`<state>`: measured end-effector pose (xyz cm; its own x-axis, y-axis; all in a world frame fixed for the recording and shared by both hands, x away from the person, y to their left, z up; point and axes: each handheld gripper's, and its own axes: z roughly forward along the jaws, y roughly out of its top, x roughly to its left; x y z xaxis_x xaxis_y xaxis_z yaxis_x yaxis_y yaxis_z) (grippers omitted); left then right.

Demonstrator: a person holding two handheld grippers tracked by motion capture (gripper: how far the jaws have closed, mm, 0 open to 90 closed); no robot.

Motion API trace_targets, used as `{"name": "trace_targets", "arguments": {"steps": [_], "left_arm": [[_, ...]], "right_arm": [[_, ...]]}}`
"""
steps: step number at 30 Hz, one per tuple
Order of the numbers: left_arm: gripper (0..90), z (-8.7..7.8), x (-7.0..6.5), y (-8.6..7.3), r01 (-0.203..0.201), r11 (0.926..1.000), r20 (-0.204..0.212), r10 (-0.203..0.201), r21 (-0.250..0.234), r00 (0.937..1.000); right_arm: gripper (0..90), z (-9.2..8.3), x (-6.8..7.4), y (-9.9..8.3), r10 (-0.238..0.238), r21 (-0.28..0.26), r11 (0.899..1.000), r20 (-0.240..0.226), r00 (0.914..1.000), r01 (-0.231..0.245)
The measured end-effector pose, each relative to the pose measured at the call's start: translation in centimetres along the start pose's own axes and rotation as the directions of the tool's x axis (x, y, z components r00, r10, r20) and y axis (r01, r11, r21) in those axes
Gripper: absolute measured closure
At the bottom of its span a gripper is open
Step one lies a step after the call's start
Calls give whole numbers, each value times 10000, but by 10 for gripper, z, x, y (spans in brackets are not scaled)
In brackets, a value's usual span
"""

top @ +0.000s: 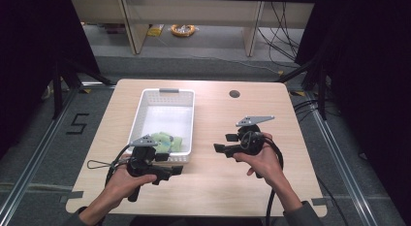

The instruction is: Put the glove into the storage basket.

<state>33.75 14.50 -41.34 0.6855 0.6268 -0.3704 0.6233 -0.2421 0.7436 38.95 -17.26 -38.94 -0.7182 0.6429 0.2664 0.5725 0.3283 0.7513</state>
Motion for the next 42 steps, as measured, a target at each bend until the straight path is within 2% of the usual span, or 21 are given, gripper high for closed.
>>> {"name": "trace_targets", "arguments": {"steps": [2,5,6,7,8,13,15,16,18,21,23,24,25,29,30,31,32,33,38,40,42], "left_arm": [[196,0,-1,-2,39,10000,68,-38,-85,10000],[190,1,-2,-5,-84,9999,127,86,-103,9999],[189,1,-2,-7,-130,9999,123,131,-85,9998],[187,1,-2,-8,-158,9998,136,159,-74,9998],[186,2,-3,-9,-172,9998,166,173,-94,9997],[185,4,-5,-13,-278,9995,113,280,-125,9995],[185,5,-6,-14,-304,9994,154,307,-168,9994],[185,5,-6,-15,-325,9994,186,328,-133,9993],[185,6,-7,-16,-395,9991,177,397,-126,9991],[185,7,-8,-19,-383,9992,160,385,-129,9991],[185,8,-8,-20,-457,9988,137,459,-158,9989],[185,8,-8,-21,-467,9987,97,469,-195,9989],[185,9,-8,-22,-454,9988,131,456,-177,9989],[185,11,-8,-26,-433,9989,40,434,-206,9991],[185,11,-7,-26,-412,9990,160,414,-145,9990],[185,11,-8,-27,-408,9990,48,409,-189,9992],[185,11,-7,-28,-425,9990,134,427,-160,9990],[184,12,-8,-29,-334,9992,98,336,-239,9994],[184,15,-7,-35,-407,9989,224,412,-217,9989],[184,16,-7,-38,-359,9991,252,364,-205,9990],[184,17,-7,-40,-333,9993,170,336,-187,9993]], "right_arm": [[349,-4,2,-3,125,42,9999,138,9998,-126],[347,-6,-2,-9,-400,-252,9989,119,9991,403],[346,-8,0,-11,-51,-253,9997,106,9999,54],[345,-9,0,-13,31,-236,9997,61,10000,-29],[345,-10,0,-16,-128,-316,9994,8,9999,129],[339,-14,3,-25,55,-276,9996,-50,10000,-57],[337,-16,2,-28,-201,-344,9992,-46,9998,199],[336,-16,4,-30,79,-346,9994,-69,9999,-82],[335,-17,4,-33,104,-389,9992,-85,9999,-107],[334,-18,5,-38,-3,-485,9988,73,10000,6],[334,-16,5,-41,-49,-565,9984,-94,9999,43],[334,-17,3,-42,-343,-566,9978,122,9993,350],[334,-17,4,-44,-64,-510,9987,-60,10000,61],[334,-16,5,-50,61,-646,9979,-154,9999,-71],[334,-17,4,-51,-142,-665,9977,-45,9999,139],[334,-17,6,-52,94,-593,9982,-102,9999,-100],[334,-16,4,-53,-237,-755,9969,-32,9997,234],[334,-18,8,-55,147,-541,9984,-61,9999,-150],[330,-18,8,-63,-83,-688,9976,-141,9999,73],[328,-20,10,-66,132,-583,9982,-134,9998,-139],[328,-19,7,-70,-141,-759,9970,-104,9998,133]]}}
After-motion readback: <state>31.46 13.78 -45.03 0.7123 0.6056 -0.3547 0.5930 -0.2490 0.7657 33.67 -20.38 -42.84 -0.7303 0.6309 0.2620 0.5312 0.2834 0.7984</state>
